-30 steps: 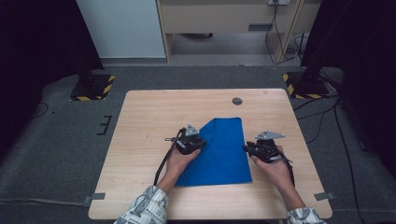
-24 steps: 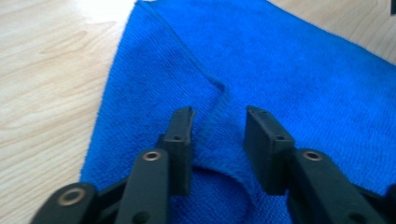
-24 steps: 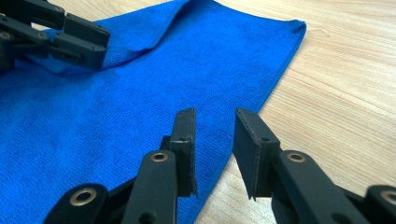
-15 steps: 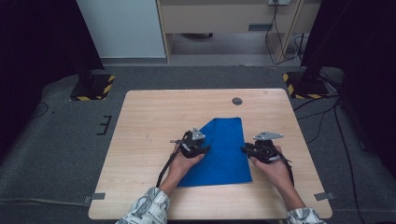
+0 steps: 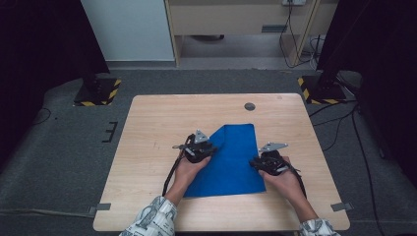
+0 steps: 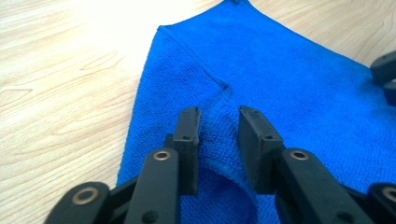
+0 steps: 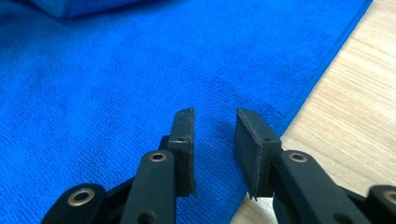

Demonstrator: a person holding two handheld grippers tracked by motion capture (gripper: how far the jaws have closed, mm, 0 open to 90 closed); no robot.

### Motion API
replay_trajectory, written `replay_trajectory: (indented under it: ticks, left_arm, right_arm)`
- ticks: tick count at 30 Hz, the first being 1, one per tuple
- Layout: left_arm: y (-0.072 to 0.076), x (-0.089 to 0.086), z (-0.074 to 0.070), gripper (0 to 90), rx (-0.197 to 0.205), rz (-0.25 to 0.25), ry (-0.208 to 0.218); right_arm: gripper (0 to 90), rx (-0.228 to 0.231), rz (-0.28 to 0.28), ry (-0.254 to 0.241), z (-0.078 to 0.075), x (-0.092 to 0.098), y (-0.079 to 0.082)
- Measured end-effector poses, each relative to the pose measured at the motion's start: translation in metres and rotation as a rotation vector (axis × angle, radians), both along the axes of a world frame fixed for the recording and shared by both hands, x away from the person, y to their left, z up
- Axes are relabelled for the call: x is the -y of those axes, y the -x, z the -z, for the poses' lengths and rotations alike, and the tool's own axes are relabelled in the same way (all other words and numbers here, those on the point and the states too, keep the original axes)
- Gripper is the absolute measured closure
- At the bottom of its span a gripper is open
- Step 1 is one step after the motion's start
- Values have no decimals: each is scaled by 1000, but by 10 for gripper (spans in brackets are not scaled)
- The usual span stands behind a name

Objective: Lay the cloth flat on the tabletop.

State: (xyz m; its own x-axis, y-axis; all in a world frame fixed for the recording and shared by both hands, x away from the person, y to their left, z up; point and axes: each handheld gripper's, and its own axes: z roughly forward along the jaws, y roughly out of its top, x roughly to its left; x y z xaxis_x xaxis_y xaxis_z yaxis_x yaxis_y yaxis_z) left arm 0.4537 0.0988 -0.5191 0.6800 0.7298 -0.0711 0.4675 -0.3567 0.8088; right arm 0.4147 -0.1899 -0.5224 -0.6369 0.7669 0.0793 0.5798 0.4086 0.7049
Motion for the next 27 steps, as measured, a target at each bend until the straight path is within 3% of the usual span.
replay_trajectory:
  ticks: [6, 12, 16, 23, 27]
  left_arm:
    - [1, 0, -5, 689, 2, 17, 32]
    - [3, 1, -12, 641, 33, 28, 66]
    - [2, 2, -10, 552, 32, 28, 47]
    - [-5, -3, 2, 576, -15, -20, -1]
    - [-7, -4, 10, 569, -40, -28, -8]
  right_arm:
    - [675, -9, -6, 13, 3, -2, 0]
    - [671, -12, -7, 13, 3, -2, 0]
    - [668, -13, -7, 12, 3, -2, 0]
    - [666, -13, -11, 16, 3, -2, 0]
    - [665, -11, -12, 19, 3, -2, 0]
